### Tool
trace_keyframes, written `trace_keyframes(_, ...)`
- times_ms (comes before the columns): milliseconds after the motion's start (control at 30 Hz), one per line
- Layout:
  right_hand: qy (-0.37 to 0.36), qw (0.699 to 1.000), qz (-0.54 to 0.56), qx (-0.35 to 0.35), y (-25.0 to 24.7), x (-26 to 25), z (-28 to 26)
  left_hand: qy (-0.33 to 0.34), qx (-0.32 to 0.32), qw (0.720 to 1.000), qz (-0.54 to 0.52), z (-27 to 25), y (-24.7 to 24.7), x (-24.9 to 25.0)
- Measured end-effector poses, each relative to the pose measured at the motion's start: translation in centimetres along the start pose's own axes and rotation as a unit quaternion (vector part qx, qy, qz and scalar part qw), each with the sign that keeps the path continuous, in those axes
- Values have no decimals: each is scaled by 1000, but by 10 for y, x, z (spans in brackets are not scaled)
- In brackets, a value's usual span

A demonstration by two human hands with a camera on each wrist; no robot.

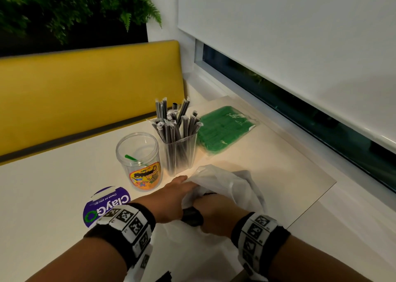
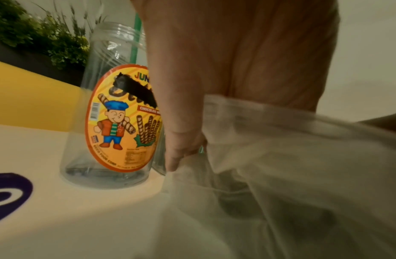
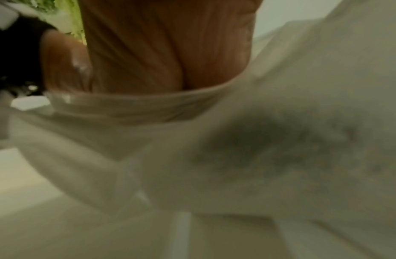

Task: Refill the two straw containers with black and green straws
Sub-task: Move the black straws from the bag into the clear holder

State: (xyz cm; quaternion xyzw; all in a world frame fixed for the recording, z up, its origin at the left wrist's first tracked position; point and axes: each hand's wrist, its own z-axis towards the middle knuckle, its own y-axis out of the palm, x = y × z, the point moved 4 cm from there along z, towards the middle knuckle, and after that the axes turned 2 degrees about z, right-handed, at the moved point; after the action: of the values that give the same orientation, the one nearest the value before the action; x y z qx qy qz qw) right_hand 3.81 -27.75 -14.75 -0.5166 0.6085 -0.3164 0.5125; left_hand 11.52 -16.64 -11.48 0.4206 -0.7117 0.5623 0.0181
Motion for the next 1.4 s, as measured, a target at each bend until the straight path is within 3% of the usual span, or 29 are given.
trace_keyframes(133,17,996,83,-27,-30,5,-5,18,-31,999,0,-6,-8,-3)
trace_keyframes(267,15,979,204,6,-72,4,-16,-16,-22,1000,-8,-10,-14,-5)
trace_keyframes(333,26,957,286,32,-90,-1,-22,-34,-9,999,-14,-10,-13,-3)
trace_keyframes(500,42,866,471,164,-130,-13,-34,-33,1,999,-20,-8,3,-6)
trace_keyframes(533,48,854,482,190,-138,-14,-36,-36,17,999,-17,-10,3,-3)
trace_keyframes(600,47,834,489,250,-158,-17,-41,-1,116,993,-2,-18,-6,9)
trace_keyframes(667,32,806,498,318,-186,-21,-48,56,242,968,24,-28,-21,23)
trace_keyframes(733,15,759,515,398,-222,-19,-53,103,332,937,41,-32,-35,33)
trace_keyframes(833,-7,664,499,557,-276,-12,-56,69,374,919,104,-24,-51,42)
trace_keyframes(867,-14,646,478,595,-289,-10,-53,40,372,920,116,-20,-55,42)
trace_keyframes(933,-14,657,436,615,-299,-13,-40,-18,349,929,122,-12,-60,40)
trace_keyframes(1100,-6,742,402,537,-282,-31,17,-72,312,937,139,-3,-58,31)
trace_keyframes(1267,-18,701,476,531,-273,-41,47,-41,346,936,55,-1,-58,25)
trace_keyframes(1400,31,752,461,469,-248,-23,65,7,431,902,-28,-10,-54,18)
